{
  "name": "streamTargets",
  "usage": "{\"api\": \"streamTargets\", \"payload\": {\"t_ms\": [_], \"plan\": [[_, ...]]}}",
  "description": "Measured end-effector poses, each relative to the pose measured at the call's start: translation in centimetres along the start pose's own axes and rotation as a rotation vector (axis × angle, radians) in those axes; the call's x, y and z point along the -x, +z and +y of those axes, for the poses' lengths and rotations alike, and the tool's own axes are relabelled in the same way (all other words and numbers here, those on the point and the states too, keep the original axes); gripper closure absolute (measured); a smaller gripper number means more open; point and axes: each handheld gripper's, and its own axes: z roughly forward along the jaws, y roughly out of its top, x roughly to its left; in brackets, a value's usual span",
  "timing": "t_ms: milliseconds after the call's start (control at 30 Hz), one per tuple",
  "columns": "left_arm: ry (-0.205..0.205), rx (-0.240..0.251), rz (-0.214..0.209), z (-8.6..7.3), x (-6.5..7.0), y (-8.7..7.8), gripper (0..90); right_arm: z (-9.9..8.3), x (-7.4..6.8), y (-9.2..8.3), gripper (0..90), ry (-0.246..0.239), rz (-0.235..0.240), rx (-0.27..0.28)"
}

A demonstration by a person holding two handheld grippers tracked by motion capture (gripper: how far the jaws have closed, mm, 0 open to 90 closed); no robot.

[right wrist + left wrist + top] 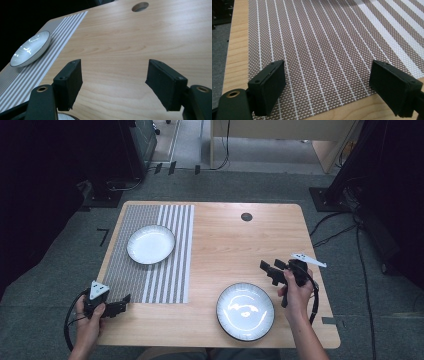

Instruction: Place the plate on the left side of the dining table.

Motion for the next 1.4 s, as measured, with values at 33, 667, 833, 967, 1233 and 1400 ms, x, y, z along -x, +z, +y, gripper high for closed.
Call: {"api": "streamTargets", "payload": {"t_ms": [33,667,833,967,1233,1400], "plan": [[0.000,0.000,0.000,0.0,0.0,0.0,13.3,-0.3,0.3,-0.2,28.9,0.004,-0.005,0.001],[0.003,-0.001,-0.005,0.0,0.0,0.0,13.0,-4.5,4.5,-5.3,29.1,0.056,-0.097,0.005],[0.003,-0.001,-0.005,0.0,0.0,0.0,13.0,-5.5,5.5,-6.5,29.0,0.060,-0.128,-0.004],[0.002,-0.001,-0.005,0.0,0.0,0.0,13.0,-6.2,6.3,-7.7,28.8,0.051,-0.170,-0.009],[0.002,-0.001,-0.005,0.0,-0.1,0.0,13.0,-7.3,7.5,-9.2,28.5,0.027,-0.253,-0.022],[-0.001,0.002,-0.009,0.0,-0.1,0.0,13.0,-7.9,7.8,-9.2,28.6,-0.001,-0.310,-0.042]]}}
